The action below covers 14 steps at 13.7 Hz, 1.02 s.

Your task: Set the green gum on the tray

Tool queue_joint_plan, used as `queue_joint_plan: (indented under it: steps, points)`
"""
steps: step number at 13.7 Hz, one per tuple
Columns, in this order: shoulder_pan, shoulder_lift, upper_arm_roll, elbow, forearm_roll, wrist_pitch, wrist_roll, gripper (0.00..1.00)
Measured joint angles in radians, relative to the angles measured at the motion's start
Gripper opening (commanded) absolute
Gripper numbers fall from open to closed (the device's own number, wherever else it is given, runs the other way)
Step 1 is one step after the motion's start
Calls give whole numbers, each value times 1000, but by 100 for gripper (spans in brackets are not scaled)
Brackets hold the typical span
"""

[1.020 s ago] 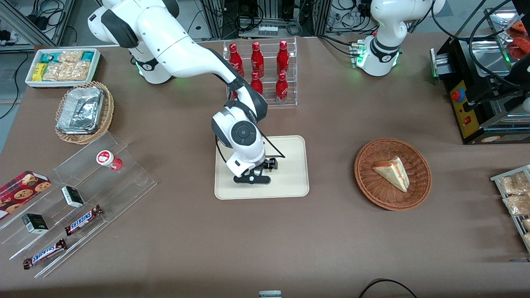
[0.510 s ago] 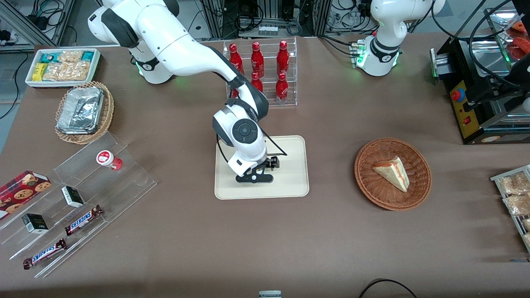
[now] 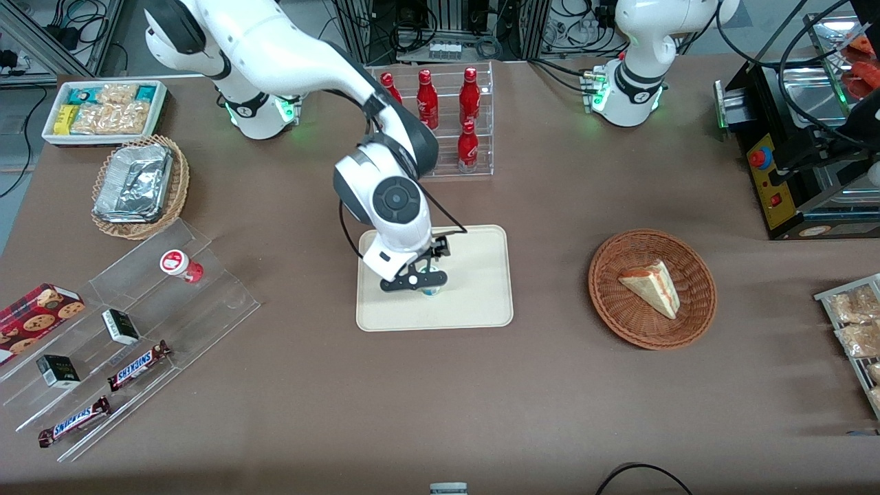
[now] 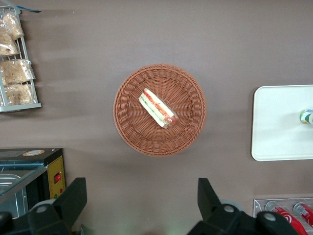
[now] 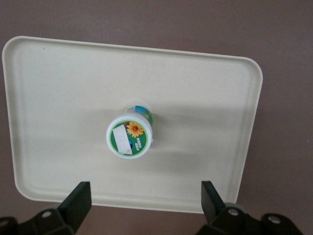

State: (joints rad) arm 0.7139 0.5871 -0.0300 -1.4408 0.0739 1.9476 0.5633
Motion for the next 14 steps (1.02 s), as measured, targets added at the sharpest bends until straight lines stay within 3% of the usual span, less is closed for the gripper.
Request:
queue_joint_plan:
  steps: [6, 10, 14]
  points:
    - [-135, -136, -4, 2, 0, -220, -225, 100]
    - [-281, -183, -4, -7, 0, -267, -428, 100]
    - [-413, -247, -3, -53, 0, -270, -482, 100]
